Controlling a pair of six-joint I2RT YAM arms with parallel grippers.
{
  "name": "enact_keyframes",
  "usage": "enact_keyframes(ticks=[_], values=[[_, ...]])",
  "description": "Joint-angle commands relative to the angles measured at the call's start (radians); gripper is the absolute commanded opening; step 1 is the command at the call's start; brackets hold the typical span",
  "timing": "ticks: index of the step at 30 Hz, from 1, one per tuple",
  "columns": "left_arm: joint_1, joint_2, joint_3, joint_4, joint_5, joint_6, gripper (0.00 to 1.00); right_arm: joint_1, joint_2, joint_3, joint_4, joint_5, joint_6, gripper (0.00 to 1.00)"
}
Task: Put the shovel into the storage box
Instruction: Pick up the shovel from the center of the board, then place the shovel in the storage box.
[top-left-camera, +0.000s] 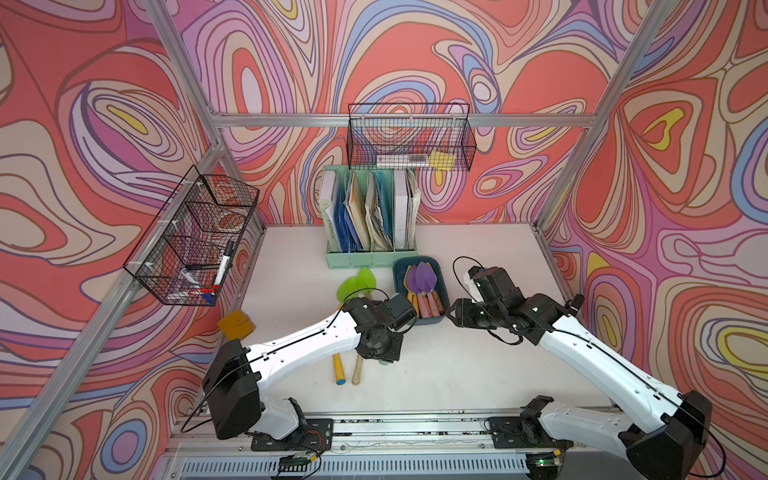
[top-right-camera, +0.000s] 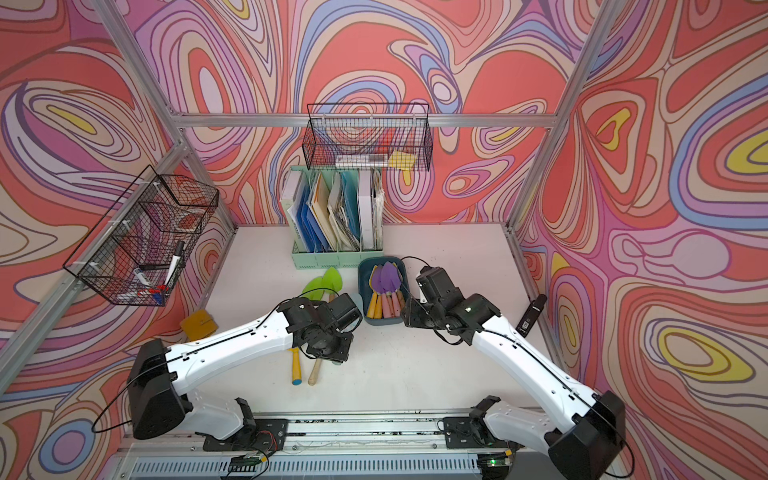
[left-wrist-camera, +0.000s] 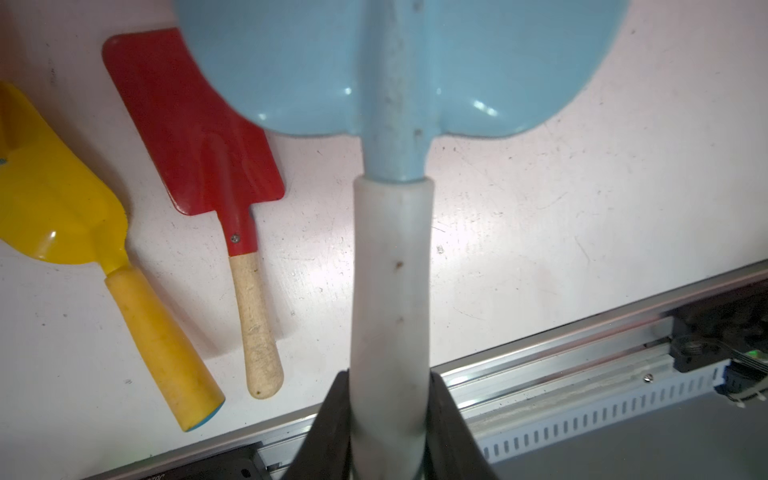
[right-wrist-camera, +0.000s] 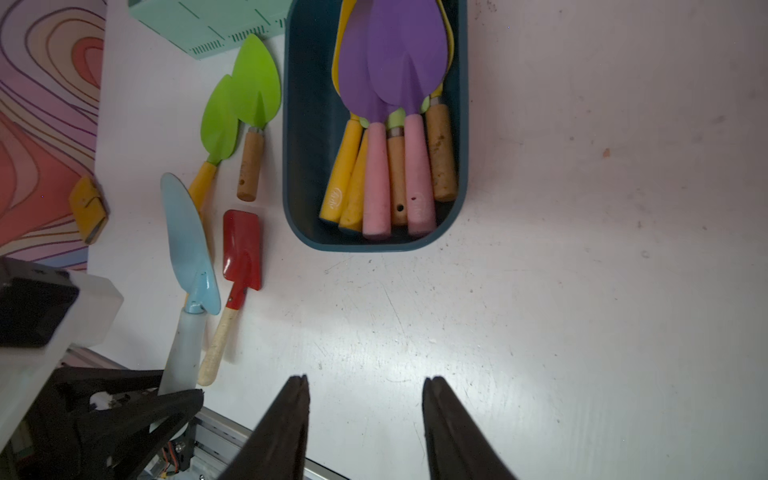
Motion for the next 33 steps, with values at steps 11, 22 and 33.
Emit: enact_keyframes(ticks=[11, 22, 33], values=[[-0.004, 0.106, 0.210, 0.011, -0.002, 0.061, 0.18, -0.003, 0.116, 0.127, 0.201, -0.207, -0.014, 0.45], [0.000, 0.150, 0.282, 0.006, 0.013, 0.085, 0.18, -0.002, 0.190, 0.169, 0.187, -0.167, -0.033, 0.44], [0.006, 0.156, 0.293, 0.016, 0.034, 0.087, 0.18, -0.003, 0.217, 0.181, 0.205, -0.166, -0.034, 0.33]])
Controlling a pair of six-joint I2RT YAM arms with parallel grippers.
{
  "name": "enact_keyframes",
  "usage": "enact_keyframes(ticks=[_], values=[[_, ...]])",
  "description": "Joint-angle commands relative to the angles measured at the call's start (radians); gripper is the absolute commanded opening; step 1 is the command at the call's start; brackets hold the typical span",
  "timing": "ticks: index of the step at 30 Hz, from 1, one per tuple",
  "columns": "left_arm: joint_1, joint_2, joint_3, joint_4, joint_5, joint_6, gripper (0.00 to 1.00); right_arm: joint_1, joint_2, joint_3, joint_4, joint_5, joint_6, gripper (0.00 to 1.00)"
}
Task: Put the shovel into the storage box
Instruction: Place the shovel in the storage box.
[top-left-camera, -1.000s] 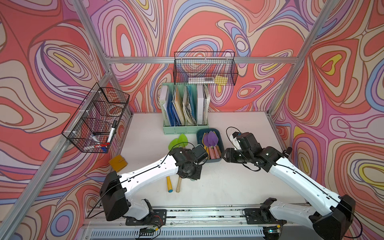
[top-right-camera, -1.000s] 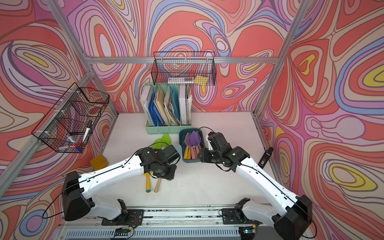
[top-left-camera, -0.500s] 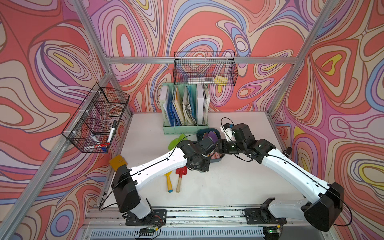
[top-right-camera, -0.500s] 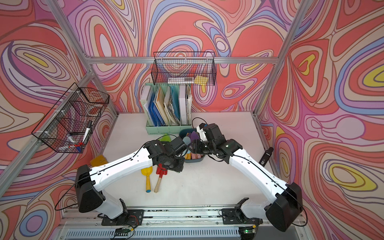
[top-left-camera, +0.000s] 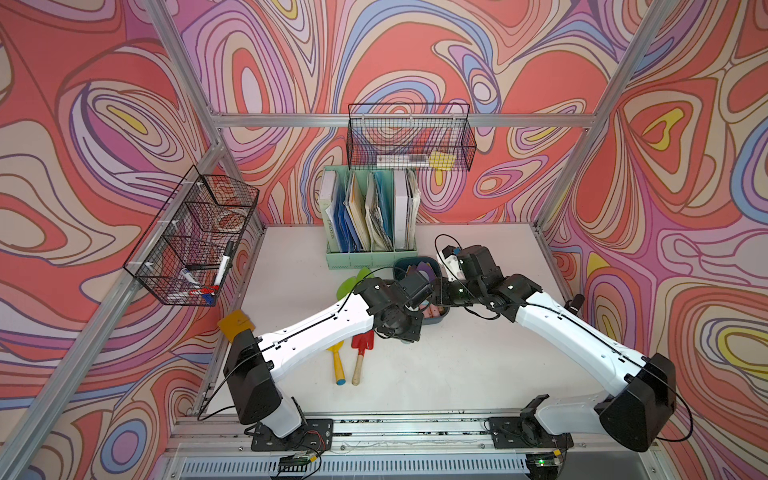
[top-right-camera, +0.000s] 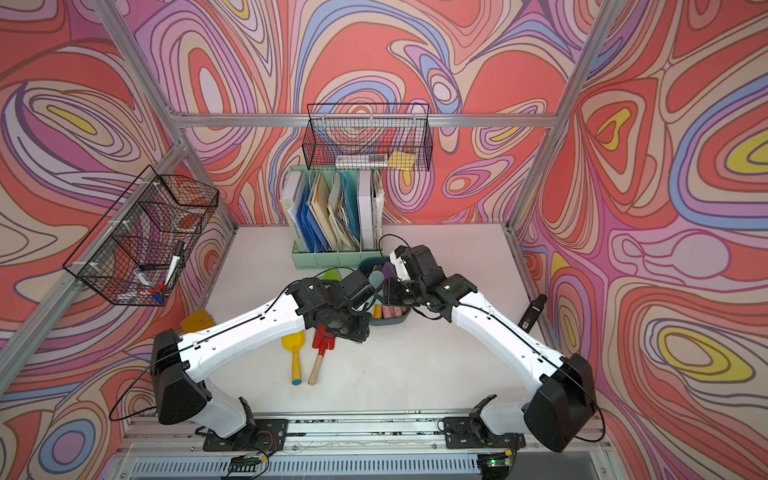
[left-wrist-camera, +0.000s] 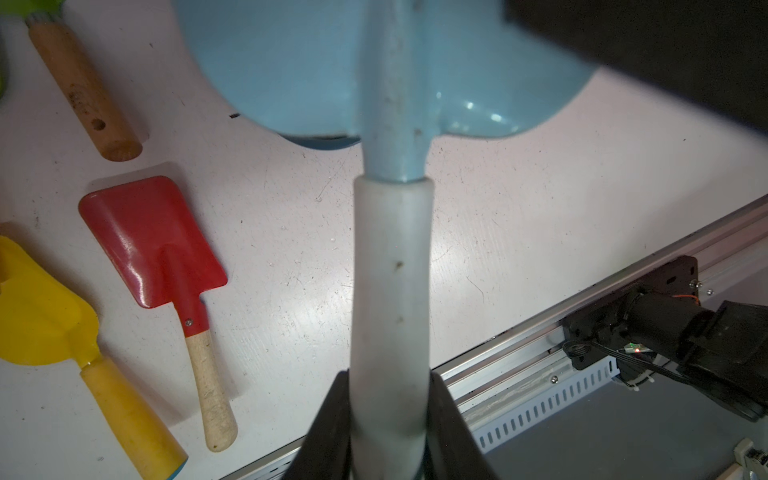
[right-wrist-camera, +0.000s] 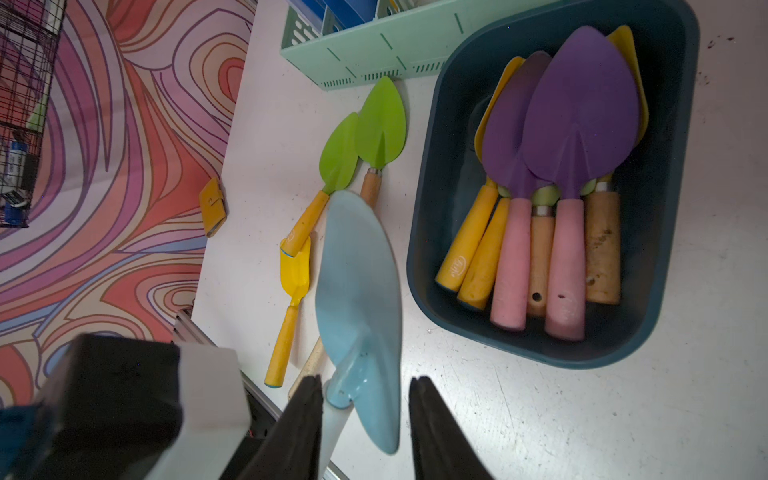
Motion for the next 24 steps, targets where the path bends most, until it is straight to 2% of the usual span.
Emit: enact_keyframes(ticks=[1, 15, 24], values=[[0.006, 0.013, 0.030, 0.011, 0.007, 0.014, 0.18, -0.002, 0.007, 0.030, 0.023, 0.011, -0.005, 0.32], [0.009, 0.002, 0.035, 0.053, 0.035, -0.004, 0.18, -0.002, 0.006, 0.021, 0.037, 0.011, 0.004, 0.19], [0.009, -0.001, 0.033, 0.070, 0.053, -0.005, 0.21, -0.002, 0.005, 0.012, 0.043, 0.016, 0.009, 0.00]])
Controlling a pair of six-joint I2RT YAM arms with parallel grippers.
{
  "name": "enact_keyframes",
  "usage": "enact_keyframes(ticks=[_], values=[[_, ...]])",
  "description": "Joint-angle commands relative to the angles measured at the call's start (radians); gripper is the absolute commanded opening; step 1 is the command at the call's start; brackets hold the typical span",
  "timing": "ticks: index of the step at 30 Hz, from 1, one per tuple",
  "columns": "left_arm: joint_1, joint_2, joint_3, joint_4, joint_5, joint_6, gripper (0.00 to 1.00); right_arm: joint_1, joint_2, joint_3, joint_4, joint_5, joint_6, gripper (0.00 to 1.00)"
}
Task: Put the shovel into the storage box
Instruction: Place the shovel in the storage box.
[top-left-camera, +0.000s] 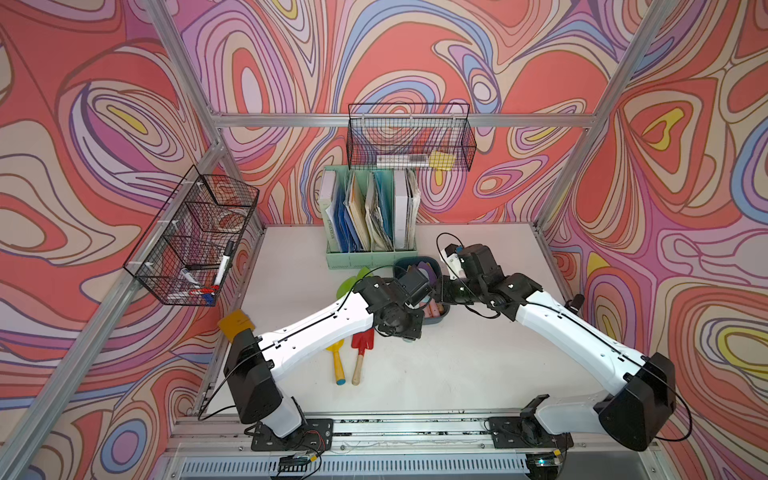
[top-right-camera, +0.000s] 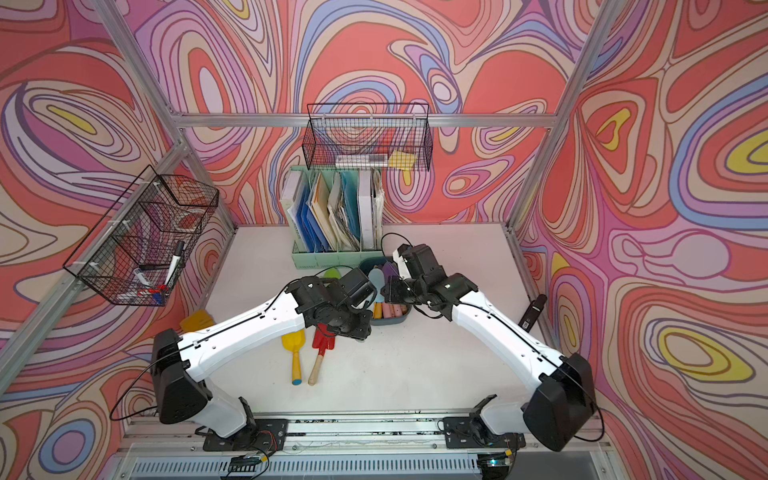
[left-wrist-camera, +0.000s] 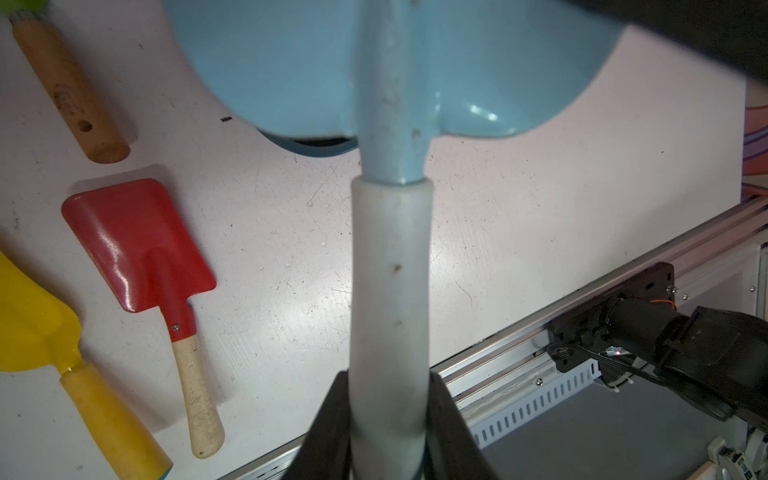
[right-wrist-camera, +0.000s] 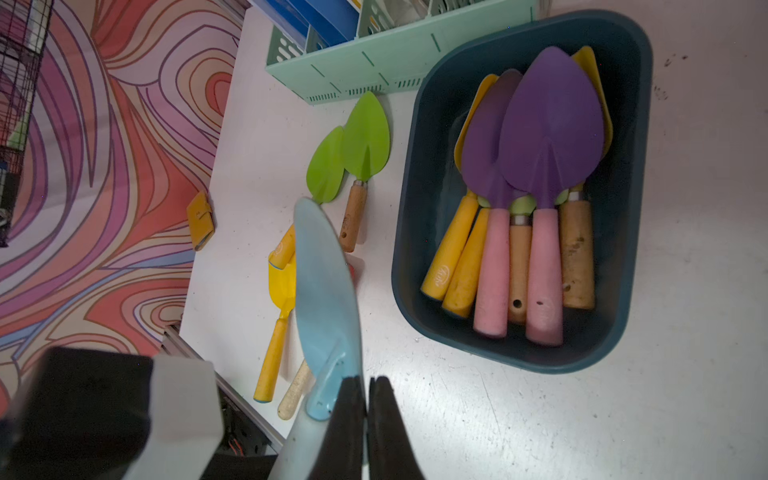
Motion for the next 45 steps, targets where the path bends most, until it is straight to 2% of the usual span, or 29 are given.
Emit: enact_keyframes(ticks=[1, 3, 6, 9, 11, 18, 26, 33, 38, 45], values=[[-0.002, -0.005, 0.029, 0.056, 0.032, 0.014, 0.25, 0.005, 0.004, 0.012, 0.038, -0.019, 0.008, 0.00], [-0.002, -0.010, 0.025, 0.064, 0.037, 0.019, 0.37, 0.004, 0.004, 0.012, 0.038, -0.017, 0.009, 0.00], [-0.002, -0.022, 0.021, 0.077, 0.039, 0.025, 0.64, 0.005, 0.005, 0.014, 0.038, -0.015, 0.008, 0.00], [-0.002, -0.030, 0.022, 0.076, 0.035, 0.032, 0.86, 0.005, 0.004, 0.013, 0.040, -0.010, 0.007, 0.00], [-0.002, -0.031, 0.025, 0.073, 0.034, 0.037, 0.98, 0.005, 0.007, 0.017, 0.040, -0.007, 0.006, 0.00], [-0.003, -0.062, 0.012, 0.090, 0.015, 0.053, 0.99, -0.012, 0.046, 0.055, 0.025, -0.004, -0.049, 0.00], [0.015, -0.164, -0.058, 0.168, -0.032, 0.080, 0.99, -0.123, 0.156, 0.142, -0.012, -0.128, -0.217, 0.00], [0.095, -0.276, -0.161, 0.292, 0.043, 0.085, 0.99, -0.164, 0.300, 0.251, -0.038, -0.216, -0.385, 0.00], [0.145, -0.332, -0.230, 0.344, 0.070, 0.074, 0.99, -0.171, 0.398, 0.309, -0.028, -0.223, -0.497, 0.00], [0.164, -0.341, -0.252, 0.354, 0.057, 0.074, 0.99, -0.188, 0.535, 0.385, -0.005, -0.226, -0.557, 0.00]])
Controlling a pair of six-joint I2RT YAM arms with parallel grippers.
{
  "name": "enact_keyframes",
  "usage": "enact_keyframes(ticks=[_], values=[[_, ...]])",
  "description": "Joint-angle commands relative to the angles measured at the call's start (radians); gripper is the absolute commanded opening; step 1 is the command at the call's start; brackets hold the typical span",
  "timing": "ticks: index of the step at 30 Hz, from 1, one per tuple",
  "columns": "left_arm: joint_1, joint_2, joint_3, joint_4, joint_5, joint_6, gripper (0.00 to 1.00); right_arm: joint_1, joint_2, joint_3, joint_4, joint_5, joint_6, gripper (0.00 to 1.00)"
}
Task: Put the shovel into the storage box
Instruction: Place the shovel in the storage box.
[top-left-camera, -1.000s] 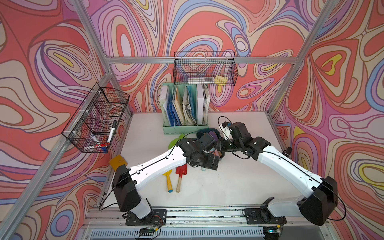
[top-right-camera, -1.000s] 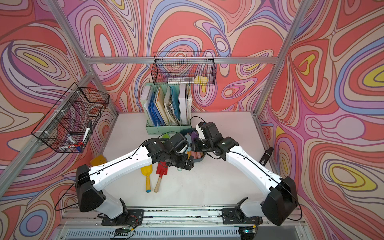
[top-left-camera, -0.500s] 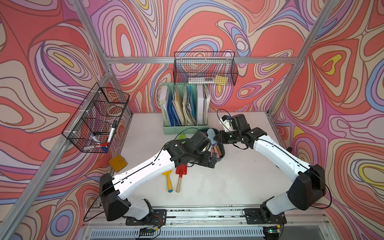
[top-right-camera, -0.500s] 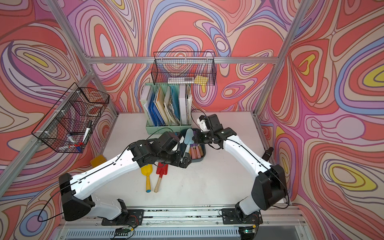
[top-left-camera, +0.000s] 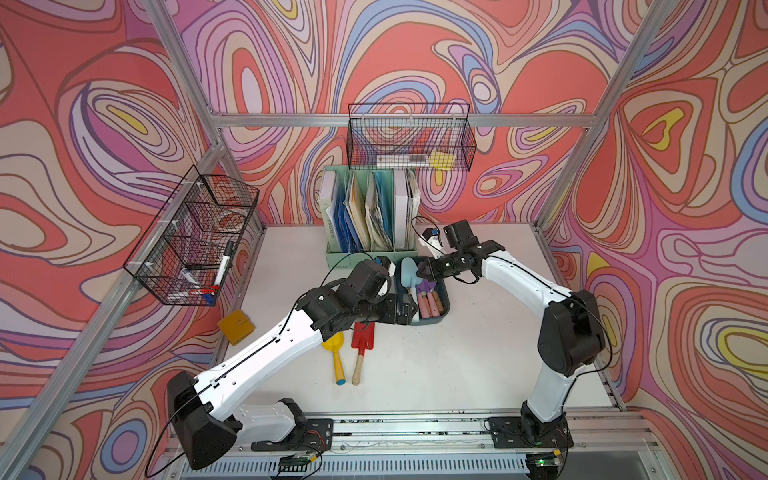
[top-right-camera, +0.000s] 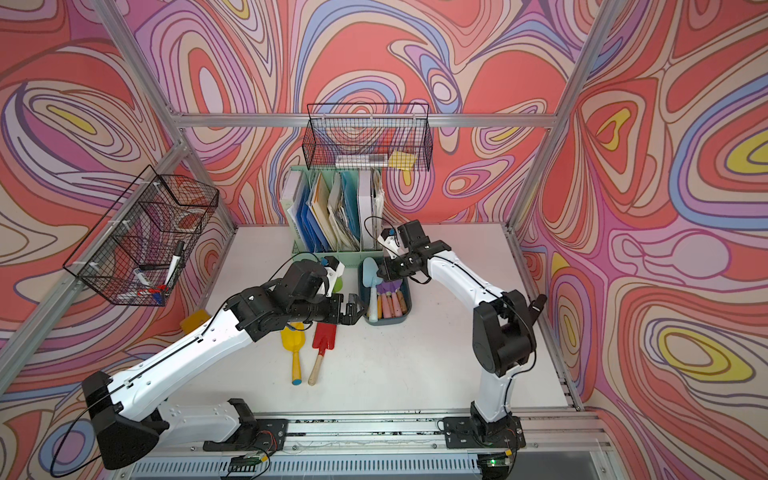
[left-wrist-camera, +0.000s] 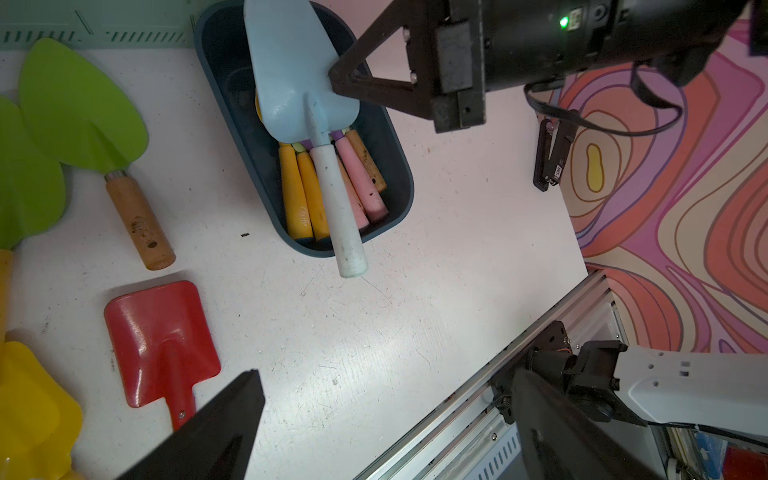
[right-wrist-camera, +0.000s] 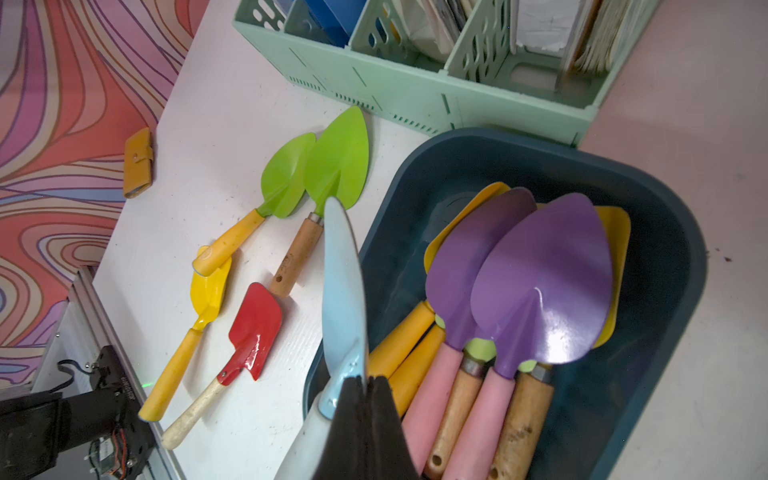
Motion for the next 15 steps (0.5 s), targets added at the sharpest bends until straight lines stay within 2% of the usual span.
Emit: enact_keyframes(ticks=[1, 15], values=[[0.011, -0.009, -0.009, 0.037, 0.006, 0.004, 0.99, -0.018, 0.043, 0.048, 0.030, -0.018, -0.061, 0.00], [0.020, 0.017, 0.009, 0.040, 0.015, 0.006, 0.99, -0.048, 0.196, 0.131, 0.084, -0.097, -0.036, 0.00]])
